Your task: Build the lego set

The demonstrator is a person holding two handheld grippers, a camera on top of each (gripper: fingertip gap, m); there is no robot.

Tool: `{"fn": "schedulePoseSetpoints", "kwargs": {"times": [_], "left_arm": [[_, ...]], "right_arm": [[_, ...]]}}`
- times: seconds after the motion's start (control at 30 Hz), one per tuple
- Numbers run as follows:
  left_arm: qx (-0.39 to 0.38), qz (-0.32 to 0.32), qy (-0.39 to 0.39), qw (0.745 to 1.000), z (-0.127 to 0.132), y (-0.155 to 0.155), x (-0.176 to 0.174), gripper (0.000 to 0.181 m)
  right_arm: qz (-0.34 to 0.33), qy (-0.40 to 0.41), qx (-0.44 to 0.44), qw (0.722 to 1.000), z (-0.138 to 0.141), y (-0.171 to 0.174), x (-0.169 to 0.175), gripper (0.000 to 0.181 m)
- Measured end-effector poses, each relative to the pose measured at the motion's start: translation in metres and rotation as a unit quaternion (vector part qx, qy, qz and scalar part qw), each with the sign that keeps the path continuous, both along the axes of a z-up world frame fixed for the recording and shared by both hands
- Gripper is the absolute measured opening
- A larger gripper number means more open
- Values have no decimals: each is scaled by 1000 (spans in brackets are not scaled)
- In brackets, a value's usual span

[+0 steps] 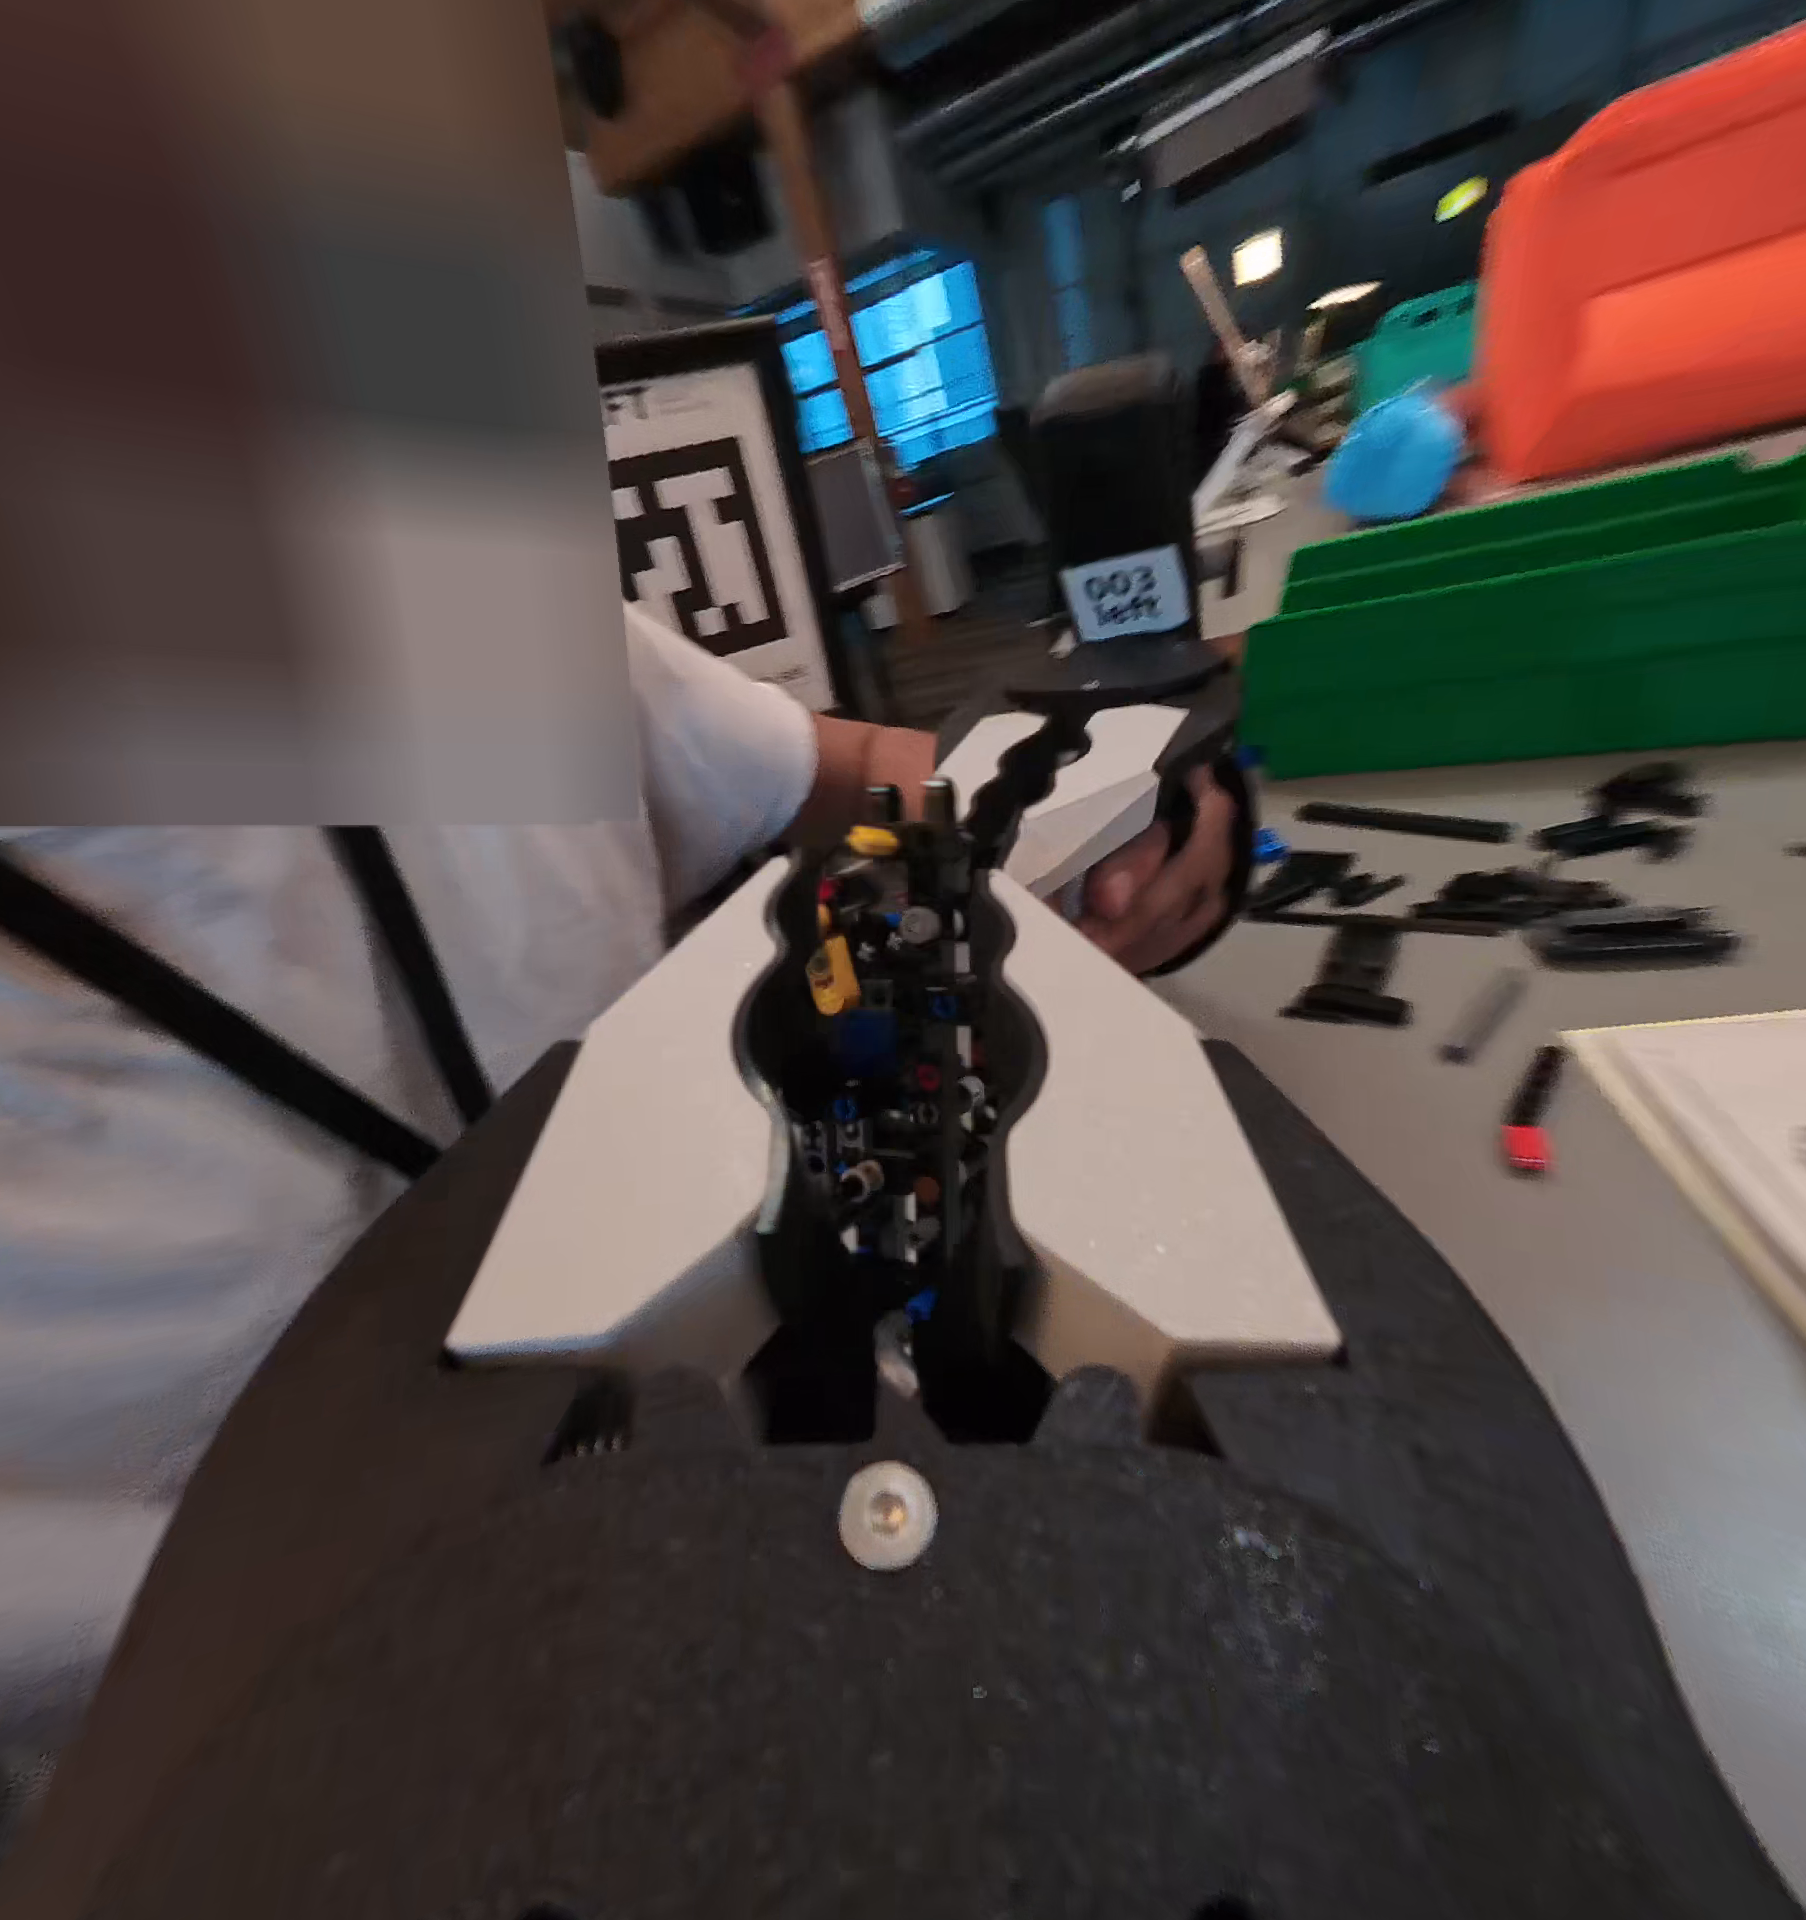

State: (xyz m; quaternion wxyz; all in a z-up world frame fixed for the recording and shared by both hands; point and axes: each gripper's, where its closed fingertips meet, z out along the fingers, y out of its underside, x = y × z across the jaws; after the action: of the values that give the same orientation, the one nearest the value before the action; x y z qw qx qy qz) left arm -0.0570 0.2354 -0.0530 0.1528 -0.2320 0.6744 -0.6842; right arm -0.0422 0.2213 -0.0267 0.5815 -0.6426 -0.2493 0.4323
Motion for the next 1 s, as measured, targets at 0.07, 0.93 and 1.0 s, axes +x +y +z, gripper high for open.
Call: {"fn": "schedulePoseSetpoints", "kwargs": {"times": [0.07,0.93,1.0], "left_arm": [[-12,5,16,1000,0,3,3,5],[19,19,-6,1000,2,-3,3,5],[20,20,-7,1000,2,-2,4,5]], "right_arm": [[-59,-58,29,996,0,0,10,23],[-120,-184,80,972,7,-6,4,5],[-123,-190,81,971,9,-6,6,7]]}}
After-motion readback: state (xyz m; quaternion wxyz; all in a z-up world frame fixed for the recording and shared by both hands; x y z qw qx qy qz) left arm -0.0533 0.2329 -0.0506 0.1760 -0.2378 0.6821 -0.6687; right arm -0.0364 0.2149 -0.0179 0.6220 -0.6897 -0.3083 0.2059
